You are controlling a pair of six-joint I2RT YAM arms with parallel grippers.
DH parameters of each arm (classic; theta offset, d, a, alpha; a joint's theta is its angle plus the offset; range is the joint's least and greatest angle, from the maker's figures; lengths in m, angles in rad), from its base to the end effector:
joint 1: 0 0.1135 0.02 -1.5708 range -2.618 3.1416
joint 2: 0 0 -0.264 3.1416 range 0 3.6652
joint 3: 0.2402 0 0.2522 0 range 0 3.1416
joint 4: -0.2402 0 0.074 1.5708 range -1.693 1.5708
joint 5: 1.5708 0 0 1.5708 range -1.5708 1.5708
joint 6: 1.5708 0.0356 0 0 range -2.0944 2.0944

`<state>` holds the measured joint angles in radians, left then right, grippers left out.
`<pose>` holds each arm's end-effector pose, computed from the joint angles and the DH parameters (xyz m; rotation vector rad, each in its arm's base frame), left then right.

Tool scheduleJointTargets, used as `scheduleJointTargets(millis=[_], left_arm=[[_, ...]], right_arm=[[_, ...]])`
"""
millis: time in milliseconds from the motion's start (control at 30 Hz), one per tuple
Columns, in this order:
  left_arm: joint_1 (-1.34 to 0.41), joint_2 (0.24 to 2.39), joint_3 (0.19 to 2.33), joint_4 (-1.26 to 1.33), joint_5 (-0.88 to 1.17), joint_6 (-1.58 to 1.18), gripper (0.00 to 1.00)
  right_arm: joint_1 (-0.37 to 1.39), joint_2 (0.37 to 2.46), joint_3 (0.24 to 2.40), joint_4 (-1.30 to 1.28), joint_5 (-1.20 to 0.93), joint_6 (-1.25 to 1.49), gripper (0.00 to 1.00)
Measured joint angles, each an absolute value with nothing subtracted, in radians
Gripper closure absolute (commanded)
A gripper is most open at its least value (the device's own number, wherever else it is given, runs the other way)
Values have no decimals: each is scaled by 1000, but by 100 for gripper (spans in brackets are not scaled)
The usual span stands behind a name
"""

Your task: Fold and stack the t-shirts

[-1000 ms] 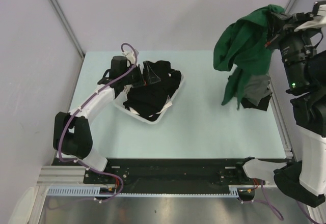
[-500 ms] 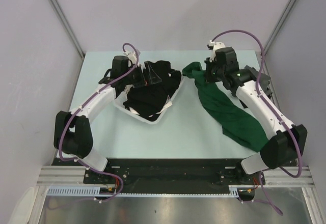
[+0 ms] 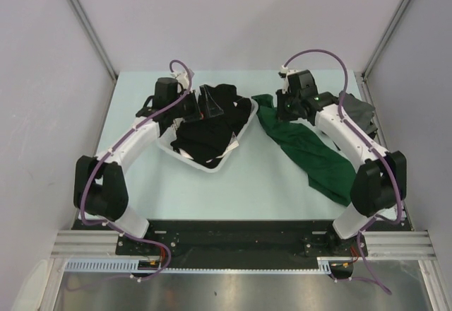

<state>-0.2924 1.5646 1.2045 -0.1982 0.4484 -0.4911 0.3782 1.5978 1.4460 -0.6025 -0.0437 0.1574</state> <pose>0.3391 -0.1182 0.2911 0.0585 2.2120 -0.9274 0.3323 0.1337 0.3246 -0.2805 2.3292 0.3179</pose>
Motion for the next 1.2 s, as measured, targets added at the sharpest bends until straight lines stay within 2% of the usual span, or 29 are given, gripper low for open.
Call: scheduleJointTargets(millis=[133, 167, 267, 467, 800, 1067, 1200], left_arm=[[-292, 1559, 1205, -209, 447, -488, 1], [-293, 1557, 1205, -216, 441, -487, 1], [-296, 1544, 1205, -235, 422, -477, 1], [-363, 1531, 1216, -274, 402, -435, 2], [-699, 1713, 1373, -392, 317, -329, 9], [-718, 1791, 1436, -476, 189, -305, 14], [-715, 1817, 1499, -516, 83, -281, 26]], right_arm=[[375, 1661, 1446, -632, -51, 167, 65], [375, 1670, 1446, -633, -52, 167, 58], [374, 1674, 1446, -631, -54, 169, 55], [371, 1674, 1446, -616, -45, 167, 53], [349, 1674, 1451, -609, -44, 169, 53], [336, 1661, 1452, -609, -59, 169, 53], [327, 1644, 1452, -609, -67, 169, 53]])
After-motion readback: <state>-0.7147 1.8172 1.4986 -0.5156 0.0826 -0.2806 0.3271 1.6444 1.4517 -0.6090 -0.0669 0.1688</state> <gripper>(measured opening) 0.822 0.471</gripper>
